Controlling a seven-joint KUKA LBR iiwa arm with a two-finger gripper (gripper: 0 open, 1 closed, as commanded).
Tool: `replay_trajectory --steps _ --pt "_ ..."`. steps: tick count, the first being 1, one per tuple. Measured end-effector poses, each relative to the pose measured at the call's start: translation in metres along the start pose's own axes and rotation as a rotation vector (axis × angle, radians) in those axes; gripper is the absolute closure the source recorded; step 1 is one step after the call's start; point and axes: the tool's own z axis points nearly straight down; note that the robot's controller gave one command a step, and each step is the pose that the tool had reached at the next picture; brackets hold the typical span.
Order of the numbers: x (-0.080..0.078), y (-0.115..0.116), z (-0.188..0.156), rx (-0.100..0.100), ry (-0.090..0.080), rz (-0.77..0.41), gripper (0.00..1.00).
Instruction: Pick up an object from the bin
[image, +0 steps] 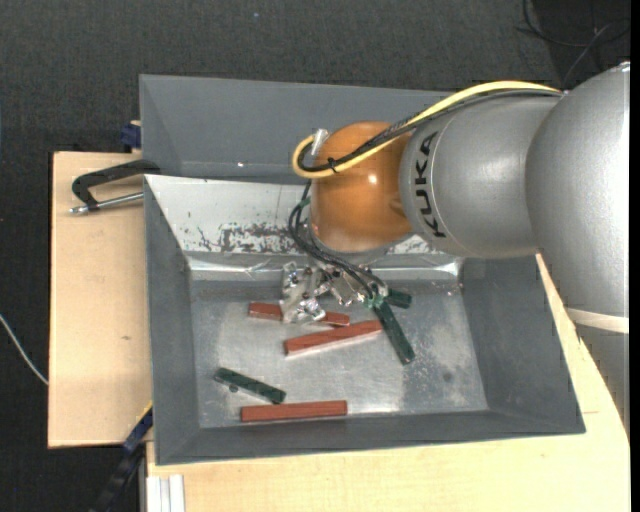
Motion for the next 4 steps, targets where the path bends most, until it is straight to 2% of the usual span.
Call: replay_trajectory --steps 1,2,3,4 --pt "-0.010 0.004 0.013 0.004 -0.004 0.053 0.00" --pt "-0.009 0.006 0.016 0.001 0.010 0.074 1.00" --pt "-0.010 0.006 0.016 0.001 0.008 0.074 1.00" --pt "-0.005 0.015 -0.011 0.000 0.006 0.108 1.00"
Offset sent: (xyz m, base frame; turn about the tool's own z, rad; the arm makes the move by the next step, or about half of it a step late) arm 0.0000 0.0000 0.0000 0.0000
